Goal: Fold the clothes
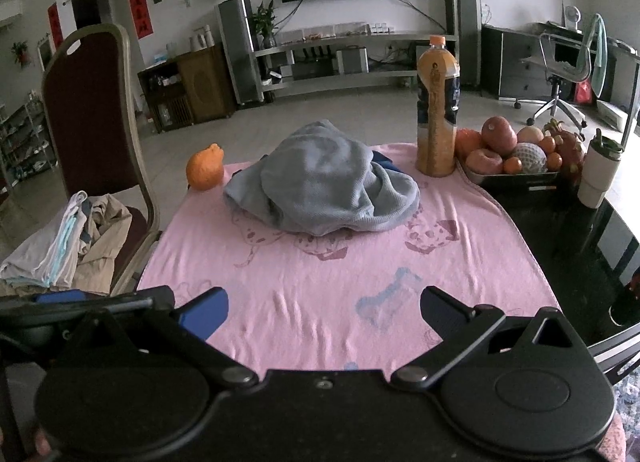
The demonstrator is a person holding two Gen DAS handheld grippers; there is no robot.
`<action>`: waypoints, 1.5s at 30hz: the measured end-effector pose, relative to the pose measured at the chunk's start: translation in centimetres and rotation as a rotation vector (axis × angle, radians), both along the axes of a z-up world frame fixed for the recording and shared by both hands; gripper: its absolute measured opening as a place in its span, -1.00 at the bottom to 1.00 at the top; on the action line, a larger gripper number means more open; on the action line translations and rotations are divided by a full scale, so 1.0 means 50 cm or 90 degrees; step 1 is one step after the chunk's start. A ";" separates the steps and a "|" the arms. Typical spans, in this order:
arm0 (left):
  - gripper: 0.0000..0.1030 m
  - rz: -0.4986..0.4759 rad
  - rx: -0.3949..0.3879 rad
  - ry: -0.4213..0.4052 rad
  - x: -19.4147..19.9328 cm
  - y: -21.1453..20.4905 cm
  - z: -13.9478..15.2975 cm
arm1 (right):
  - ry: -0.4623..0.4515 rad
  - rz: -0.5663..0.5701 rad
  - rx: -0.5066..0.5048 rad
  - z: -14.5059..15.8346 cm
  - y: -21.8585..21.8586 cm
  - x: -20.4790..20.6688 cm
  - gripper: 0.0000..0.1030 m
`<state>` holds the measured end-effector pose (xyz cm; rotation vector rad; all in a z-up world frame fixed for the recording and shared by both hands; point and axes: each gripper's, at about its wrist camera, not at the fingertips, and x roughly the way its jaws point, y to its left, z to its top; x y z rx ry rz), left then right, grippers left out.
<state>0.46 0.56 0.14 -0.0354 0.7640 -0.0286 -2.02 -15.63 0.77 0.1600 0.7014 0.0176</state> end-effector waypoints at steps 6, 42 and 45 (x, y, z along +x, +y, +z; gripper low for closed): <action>0.98 0.003 0.002 -0.002 -0.001 -0.008 0.000 | 0.002 0.000 -0.001 0.000 0.002 -0.001 1.00; 0.98 0.008 0.003 0.022 0.013 -0.012 -0.028 | 0.021 -0.004 0.004 -0.018 0.004 0.008 1.00; 0.98 0.004 -0.010 0.040 0.026 -0.005 -0.037 | 0.028 -0.003 0.005 -0.023 0.004 0.013 1.00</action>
